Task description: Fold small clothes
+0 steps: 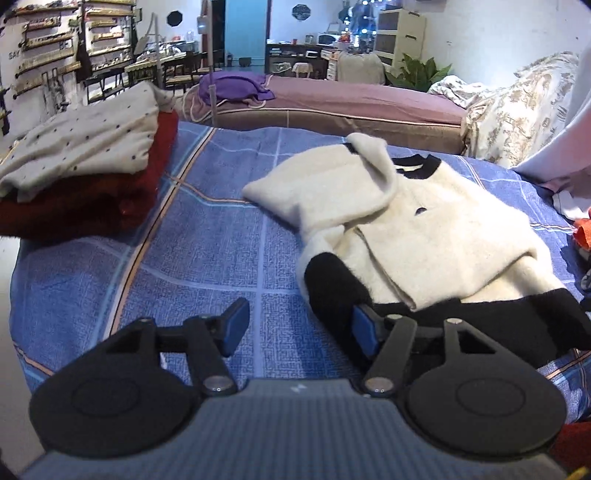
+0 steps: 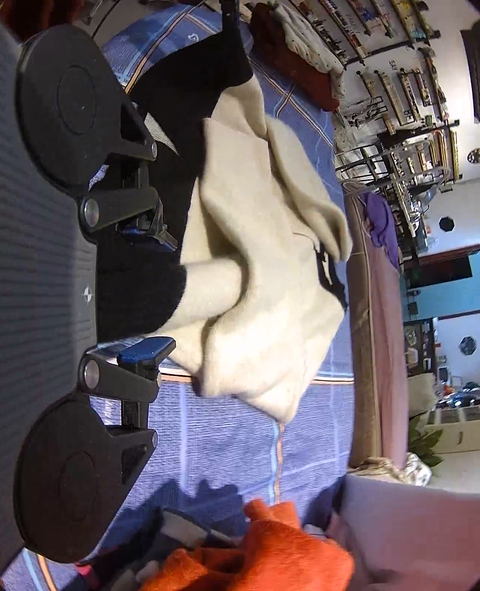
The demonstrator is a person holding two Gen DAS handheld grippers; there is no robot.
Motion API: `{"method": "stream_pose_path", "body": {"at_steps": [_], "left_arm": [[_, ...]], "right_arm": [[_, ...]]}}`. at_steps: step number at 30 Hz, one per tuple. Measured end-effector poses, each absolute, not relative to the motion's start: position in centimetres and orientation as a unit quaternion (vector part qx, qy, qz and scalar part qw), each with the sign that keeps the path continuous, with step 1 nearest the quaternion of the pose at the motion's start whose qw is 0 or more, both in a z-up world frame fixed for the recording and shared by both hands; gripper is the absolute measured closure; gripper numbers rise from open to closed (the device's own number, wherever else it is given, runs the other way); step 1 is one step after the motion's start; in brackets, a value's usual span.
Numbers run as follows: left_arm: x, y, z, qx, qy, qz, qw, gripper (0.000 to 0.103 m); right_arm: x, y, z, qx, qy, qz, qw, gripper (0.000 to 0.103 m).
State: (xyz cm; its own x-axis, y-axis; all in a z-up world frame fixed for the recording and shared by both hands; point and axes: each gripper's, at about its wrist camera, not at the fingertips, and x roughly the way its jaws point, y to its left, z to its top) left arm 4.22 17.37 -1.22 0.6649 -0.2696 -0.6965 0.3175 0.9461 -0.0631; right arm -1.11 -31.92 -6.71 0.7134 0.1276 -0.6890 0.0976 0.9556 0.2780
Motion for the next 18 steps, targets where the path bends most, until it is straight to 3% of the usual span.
{"method": "stream_pose_path", "body": {"at_steps": [1, 5, 10, 15, 18], "left_arm": [[4.3, 18.0, -1.9, 0.021, 0.388, -0.163, 0.907, 0.035], [5.2, 17.8, -5.2, -0.019, 0.422, -0.183, 0.887, 0.034], [6.6, 15.6, -8.5, -0.023, 0.451, -0.161, 0.878, 0.034], [6.6, 15.9, -8.2, 0.033, 0.449, -0.088, 0.889, 0.037], [5.7, 17.8, -6.5, 0.03, 0.432, -0.056, 0.899, 0.028]], "right_arm": [[-1.5, -32.6, -7.4, 0.174, 0.386, 0.011, 0.906, 0.0], [-3.2, -34.3, -10.6, 0.239, 0.418, -0.015, 0.876, 0.0], [-4.6, -37.1, -10.9, 0.383, 0.344, -0.021, 0.857, 0.0], [-1.6, -37.2, -6.6, 0.284, 0.317, -0.025, 0.904, 0.0], [1.7, -37.3, -6.1, 0.211, 0.318, -0.038, 0.924, 0.0]]}}
